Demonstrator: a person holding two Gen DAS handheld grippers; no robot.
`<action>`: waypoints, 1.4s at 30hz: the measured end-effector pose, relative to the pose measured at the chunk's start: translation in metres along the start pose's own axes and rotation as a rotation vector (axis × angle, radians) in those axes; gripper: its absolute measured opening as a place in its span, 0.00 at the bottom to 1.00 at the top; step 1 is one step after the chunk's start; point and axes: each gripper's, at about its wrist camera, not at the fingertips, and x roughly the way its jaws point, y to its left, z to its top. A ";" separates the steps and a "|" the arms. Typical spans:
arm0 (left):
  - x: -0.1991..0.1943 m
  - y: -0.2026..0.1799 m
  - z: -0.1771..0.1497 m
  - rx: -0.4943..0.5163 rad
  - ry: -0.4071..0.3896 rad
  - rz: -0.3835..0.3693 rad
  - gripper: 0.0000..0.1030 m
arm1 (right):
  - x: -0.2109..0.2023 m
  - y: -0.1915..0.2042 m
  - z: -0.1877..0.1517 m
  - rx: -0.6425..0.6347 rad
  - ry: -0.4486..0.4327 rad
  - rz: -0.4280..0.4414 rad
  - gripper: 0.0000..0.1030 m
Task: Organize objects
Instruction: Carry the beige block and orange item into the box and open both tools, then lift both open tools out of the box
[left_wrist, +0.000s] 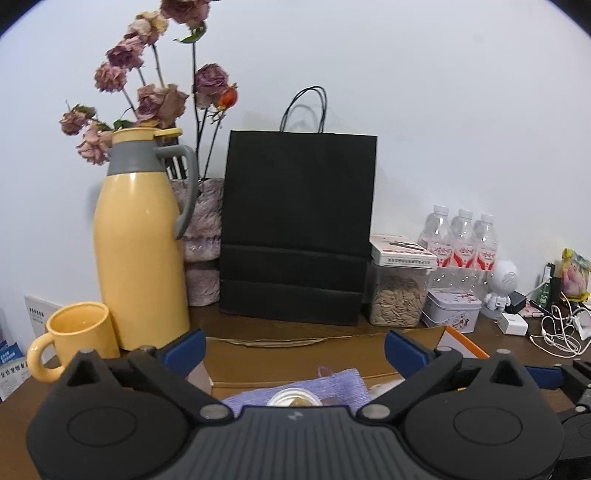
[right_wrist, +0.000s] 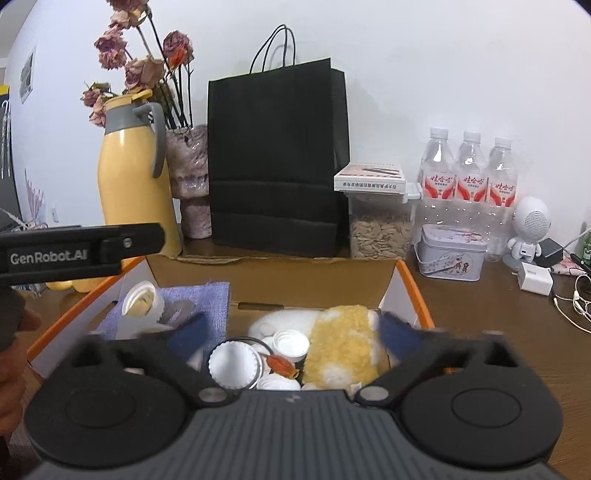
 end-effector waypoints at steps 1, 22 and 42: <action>0.001 0.002 0.000 -0.005 0.007 0.001 1.00 | -0.001 -0.001 0.001 0.000 -0.003 -0.003 1.00; -0.088 0.005 -0.028 0.028 0.114 0.024 1.00 | -0.070 0.015 -0.022 0.010 0.047 -0.004 1.00; -0.163 0.020 -0.081 -0.022 0.283 0.049 1.00 | -0.143 0.039 -0.068 0.009 0.155 -0.018 1.00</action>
